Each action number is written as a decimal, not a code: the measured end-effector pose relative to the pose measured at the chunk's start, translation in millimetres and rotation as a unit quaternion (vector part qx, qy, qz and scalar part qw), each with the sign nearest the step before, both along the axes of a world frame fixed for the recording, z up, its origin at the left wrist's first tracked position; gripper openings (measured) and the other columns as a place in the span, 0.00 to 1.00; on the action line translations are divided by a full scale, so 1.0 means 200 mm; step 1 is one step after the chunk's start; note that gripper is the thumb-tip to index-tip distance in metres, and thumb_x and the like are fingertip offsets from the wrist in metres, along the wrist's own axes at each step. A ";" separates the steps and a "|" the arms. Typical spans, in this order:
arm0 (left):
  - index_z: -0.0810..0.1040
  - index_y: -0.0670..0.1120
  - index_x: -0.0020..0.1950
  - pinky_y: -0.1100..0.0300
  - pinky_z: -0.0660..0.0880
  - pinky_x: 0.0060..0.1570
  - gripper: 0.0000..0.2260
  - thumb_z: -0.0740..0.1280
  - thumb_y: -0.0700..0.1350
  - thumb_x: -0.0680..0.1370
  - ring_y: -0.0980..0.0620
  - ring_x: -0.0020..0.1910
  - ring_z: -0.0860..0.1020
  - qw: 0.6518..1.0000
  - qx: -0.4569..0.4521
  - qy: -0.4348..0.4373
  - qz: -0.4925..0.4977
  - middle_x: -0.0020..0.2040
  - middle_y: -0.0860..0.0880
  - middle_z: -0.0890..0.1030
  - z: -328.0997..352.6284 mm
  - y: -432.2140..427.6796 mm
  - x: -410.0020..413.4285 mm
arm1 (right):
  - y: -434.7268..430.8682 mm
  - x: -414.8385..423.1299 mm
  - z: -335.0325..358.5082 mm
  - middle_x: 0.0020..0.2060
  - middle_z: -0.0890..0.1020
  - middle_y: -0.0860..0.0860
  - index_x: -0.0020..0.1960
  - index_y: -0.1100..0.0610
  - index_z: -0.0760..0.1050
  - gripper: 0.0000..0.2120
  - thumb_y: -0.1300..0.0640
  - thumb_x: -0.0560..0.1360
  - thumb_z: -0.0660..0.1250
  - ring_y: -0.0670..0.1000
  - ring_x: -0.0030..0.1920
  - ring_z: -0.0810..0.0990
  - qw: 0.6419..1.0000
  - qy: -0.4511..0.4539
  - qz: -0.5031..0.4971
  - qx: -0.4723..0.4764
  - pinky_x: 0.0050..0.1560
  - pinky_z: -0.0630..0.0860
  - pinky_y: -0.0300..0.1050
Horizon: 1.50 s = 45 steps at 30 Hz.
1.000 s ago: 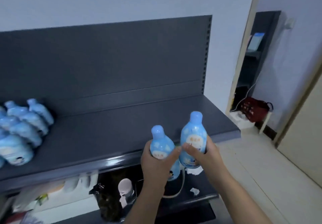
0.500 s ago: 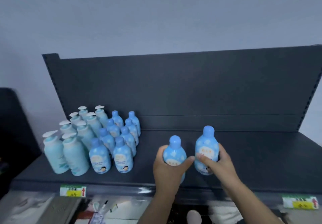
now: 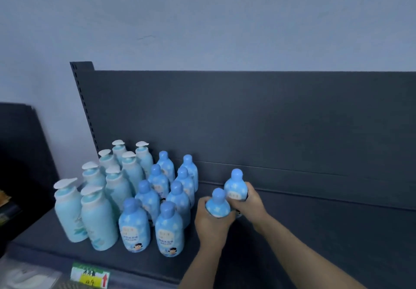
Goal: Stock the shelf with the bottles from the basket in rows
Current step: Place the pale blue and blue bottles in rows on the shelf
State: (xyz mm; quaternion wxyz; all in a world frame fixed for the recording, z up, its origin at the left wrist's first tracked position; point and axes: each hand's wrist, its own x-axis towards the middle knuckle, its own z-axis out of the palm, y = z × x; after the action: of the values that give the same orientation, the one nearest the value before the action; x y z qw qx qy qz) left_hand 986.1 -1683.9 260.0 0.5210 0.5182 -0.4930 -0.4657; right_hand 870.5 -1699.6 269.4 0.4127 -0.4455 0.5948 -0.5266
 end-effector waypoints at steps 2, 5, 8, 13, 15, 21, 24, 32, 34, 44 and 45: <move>0.71 0.51 0.45 0.64 0.74 0.37 0.21 0.78 0.39 0.61 0.56 0.39 0.79 1.000 0.018 -0.005 0.011 0.40 0.51 0.80 -0.03 -0.05 -0.01 | -0.08 0.00 -0.03 0.39 0.80 0.47 0.52 0.53 0.70 0.16 0.57 0.68 0.73 0.46 0.39 0.80 1.000 0.004 0.025 0.009 0.33 0.74 0.37; 0.70 0.52 0.45 0.57 0.78 0.42 0.20 0.77 0.42 0.61 0.54 0.39 0.80 0.999 0.014 -0.033 0.026 0.40 0.51 0.81 -0.06 -0.15 -0.02 | -0.24 0.00 -0.07 0.31 0.76 0.41 0.40 0.48 0.68 0.11 0.52 0.65 0.71 0.44 0.33 0.75 0.997 0.023 0.070 0.015 0.31 0.72 0.38; 0.71 0.53 0.45 0.57 0.79 0.41 0.19 0.76 0.45 0.61 0.55 0.37 0.80 0.998 -0.002 -0.062 0.024 0.37 0.50 0.81 -0.08 -0.21 -0.03 | -0.35 0.02 -0.09 0.28 0.68 0.44 0.35 0.54 0.63 0.13 0.51 0.67 0.67 0.44 0.30 0.68 0.996 -0.003 0.081 0.025 0.30 0.68 0.40; 0.72 0.52 0.45 0.55 0.80 0.39 0.19 0.72 0.51 0.57 0.56 0.35 0.81 0.997 -0.017 -0.066 0.030 0.36 0.49 0.82 -0.09 -0.31 -0.05 | -0.47 0.03 -0.09 0.28 0.66 0.47 0.37 0.54 0.61 0.12 0.53 0.71 0.65 0.45 0.30 0.66 0.994 -0.014 0.106 0.022 0.29 0.68 0.39; 0.73 0.51 0.45 0.58 0.80 0.37 0.19 0.73 0.49 0.58 0.56 0.35 0.80 0.997 -0.024 -0.065 0.028 0.36 0.48 0.81 -0.10 -0.34 -0.05 | -0.51 0.03 -0.09 0.27 0.66 0.45 0.37 0.54 0.61 0.12 0.53 0.71 0.64 0.45 0.29 0.66 0.994 -0.007 0.103 0.025 0.28 0.67 0.37; 0.71 0.53 0.47 0.63 0.78 0.35 0.19 0.75 0.40 0.62 0.55 0.37 0.81 0.996 -0.053 -0.059 0.033 0.40 0.47 0.81 -0.14 -0.37 -0.07 | -0.56 0.02 -0.13 0.27 0.63 0.47 0.35 0.54 0.56 0.16 0.56 0.74 0.62 0.46 0.29 0.63 0.993 -0.022 0.116 0.031 0.27 0.65 0.37; 0.68 0.55 0.57 0.61 0.78 0.49 0.29 0.77 0.40 0.62 0.56 0.50 0.79 0.995 -0.066 -0.061 0.040 0.52 0.51 0.79 -0.18 -0.36 -0.07 | -0.52 -0.03 -0.18 0.40 0.80 0.44 0.47 0.54 0.71 0.14 0.59 0.66 0.73 0.45 0.41 0.79 0.994 0.016 0.102 0.021 0.41 0.76 0.41; 0.59 0.46 0.72 0.62 0.60 0.69 0.30 0.64 0.56 0.74 0.54 0.70 0.64 0.892 -0.385 -0.212 0.104 0.70 0.51 0.65 0.05 -0.24 -0.05 | -0.33 -0.09 -0.01 0.61 0.74 0.54 0.62 0.55 0.68 0.20 0.56 0.73 0.70 0.50 0.62 0.73 0.999 -0.022 -0.029 -0.027 0.59 0.69 0.40; 0.60 0.45 0.73 0.52 0.58 0.71 0.27 0.54 0.59 0.78 0.48 0.72 0.61 0.865 -0.397 -0.283 0.119 0.73 0.48 0.64 0.19 -0.27 -0.03 | -0.25 -0.10 0.16 0.68 0.70 0.52 0.67 0.54 0.65 0.22 0.50 0.76 0.64 0.49 0.67 0.67 0.989 0.092 -0.075 -0.088 0.67 0.64 0.43; 0.57 0.43 0.76 0.40 0.43 0.70 0.28 0.52 0.56 0.79 0.40 0.75 0.53 0.721 -0.469 -0.497 0.114 0.76 0.40 0.55 0.65 -0.08 -0.09 | 0.32 -0.14 0.68 0.76 0.54 0.56 0.76 0.54 0.51 0.30 0.42 0.78 0.45 0.57 0.76 0.47 0.700 0.639 -0.271 -0.168 0.72 0.38 0.57; 0.56 0.43 0.76 0.40 0.43 0.70 0.28 0.52 0.55 0.79 0.40 0.75 0.53 0.725 -0.472 -0.490 0.108 0.76 0.40 0.55 0.67 -0.03 -0.12 | 0.37 -0.15 0.69 0.76 0.54 0.56 0.76 0.55 0.51 0.30 0.42 0.78 0.46 0.57 0.76 0.48 0.696 0.643 -0.282 -0.153 0.72 0.38 0.57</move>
State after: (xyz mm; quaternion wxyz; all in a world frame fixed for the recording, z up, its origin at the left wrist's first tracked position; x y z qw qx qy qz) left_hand 961.7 -1690.3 394.0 0.4313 0.4109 -0.7765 0.2054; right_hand 839.7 -1625.1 406.8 -0.3115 -0.5441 0.7241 -0.2876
